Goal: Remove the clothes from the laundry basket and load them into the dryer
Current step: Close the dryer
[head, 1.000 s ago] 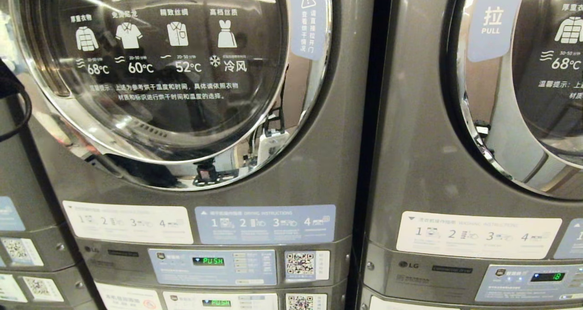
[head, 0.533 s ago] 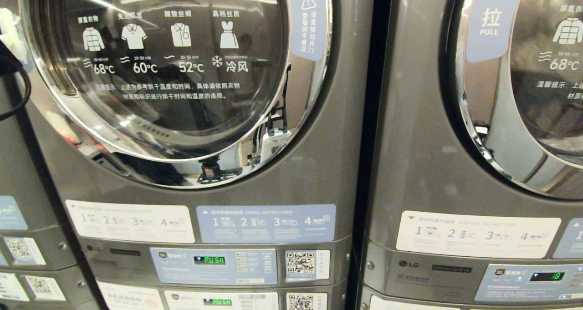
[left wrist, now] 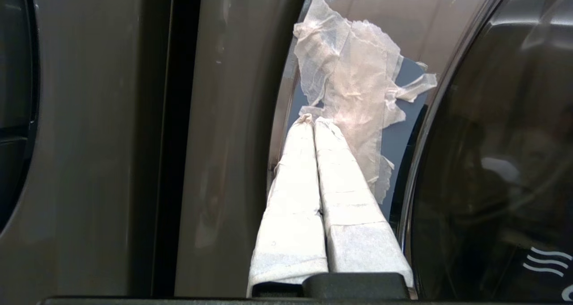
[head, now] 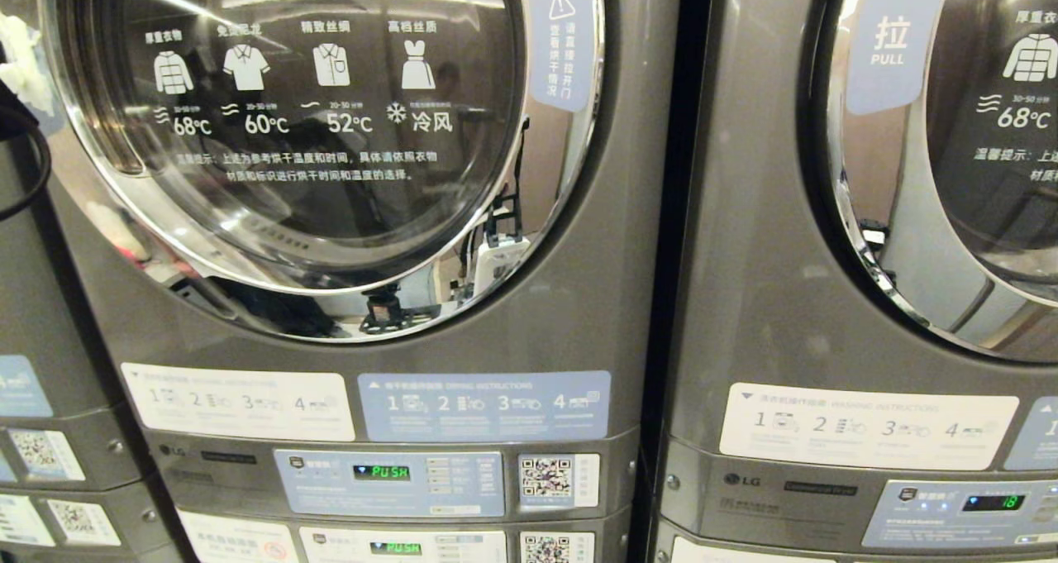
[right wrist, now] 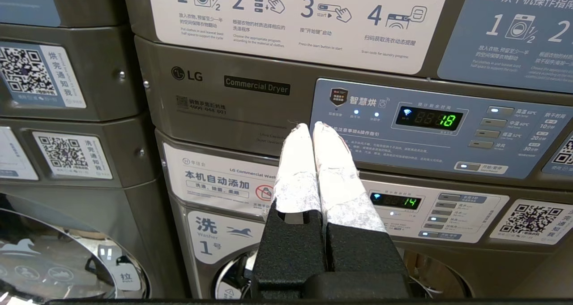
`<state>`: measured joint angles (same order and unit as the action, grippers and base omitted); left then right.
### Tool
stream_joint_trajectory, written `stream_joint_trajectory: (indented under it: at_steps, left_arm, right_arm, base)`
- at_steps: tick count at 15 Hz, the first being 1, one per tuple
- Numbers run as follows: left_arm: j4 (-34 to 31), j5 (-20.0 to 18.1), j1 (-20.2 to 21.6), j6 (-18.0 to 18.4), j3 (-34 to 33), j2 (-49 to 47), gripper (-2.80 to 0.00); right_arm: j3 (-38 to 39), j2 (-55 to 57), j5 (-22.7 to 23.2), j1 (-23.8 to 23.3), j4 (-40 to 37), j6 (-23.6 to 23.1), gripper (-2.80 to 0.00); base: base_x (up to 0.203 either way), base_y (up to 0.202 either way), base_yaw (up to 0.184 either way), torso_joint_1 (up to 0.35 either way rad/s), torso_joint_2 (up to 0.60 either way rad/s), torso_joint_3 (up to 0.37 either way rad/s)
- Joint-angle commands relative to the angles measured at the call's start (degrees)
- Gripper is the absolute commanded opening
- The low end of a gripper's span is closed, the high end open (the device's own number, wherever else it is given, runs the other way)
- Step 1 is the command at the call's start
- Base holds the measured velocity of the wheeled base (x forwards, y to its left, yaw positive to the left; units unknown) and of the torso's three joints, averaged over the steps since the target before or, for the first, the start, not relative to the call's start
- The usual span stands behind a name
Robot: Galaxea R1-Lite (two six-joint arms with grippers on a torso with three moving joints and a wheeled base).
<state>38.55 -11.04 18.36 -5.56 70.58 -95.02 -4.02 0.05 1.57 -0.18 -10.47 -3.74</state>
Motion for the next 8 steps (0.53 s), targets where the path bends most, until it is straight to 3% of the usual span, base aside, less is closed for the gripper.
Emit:
stream_joint_trajectory:
  at_steps: [1, 5, 8]
  left_arm:
    - [0.08, -0.32, -0.14, -0.07, -1.74, 0.68, -2.8]
    - [6.42, -0.22, -0.17, 0.04, -8.03, 2.11, -2.8]
    - [7.5, -0.3, -0.1, 0.05, -8.45, 1.87, -2.8]
  right_arm:
    - [-0.02, -0.05, 0.09, 0.01, -0.08, 0.05, -2.8]
    - [-0.02, -0.05, 0.06, 0.01, -0.08, -0.04, -2.8]
    - [-0.02, -0.05, 0.01, 0.01, -0.08, 0.05, -2.8]
  base:
    - [0.0, 0.0, 0.0, 0.0, 0.0, 0.0]
    - [0.0, 0.0, 0.0, 0.0, 0.0, 0.0]
    - [0.0, 0.0, 0.0, 0.0, 0.0, 0.0]
